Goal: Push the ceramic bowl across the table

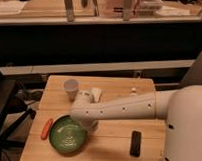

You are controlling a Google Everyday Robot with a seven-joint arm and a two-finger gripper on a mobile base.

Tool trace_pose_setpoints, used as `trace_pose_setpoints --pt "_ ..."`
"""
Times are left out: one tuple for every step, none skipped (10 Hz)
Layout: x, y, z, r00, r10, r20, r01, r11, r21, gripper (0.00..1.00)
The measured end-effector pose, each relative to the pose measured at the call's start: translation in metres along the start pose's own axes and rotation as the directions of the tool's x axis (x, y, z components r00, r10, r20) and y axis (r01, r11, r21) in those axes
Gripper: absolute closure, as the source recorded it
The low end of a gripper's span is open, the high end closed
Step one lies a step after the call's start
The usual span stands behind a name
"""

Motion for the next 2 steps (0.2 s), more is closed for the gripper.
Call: trace_pose_setpoints --pt "-0.0032 -0.0029 -0.001 1.0 -0.018 0.001 0.018 1.0 -0.002 0.95" --pt "-0.0044 -0.0052 -0.0027 1.0 -0.028 0.004 0.028 1.0 -0.004 0.95"
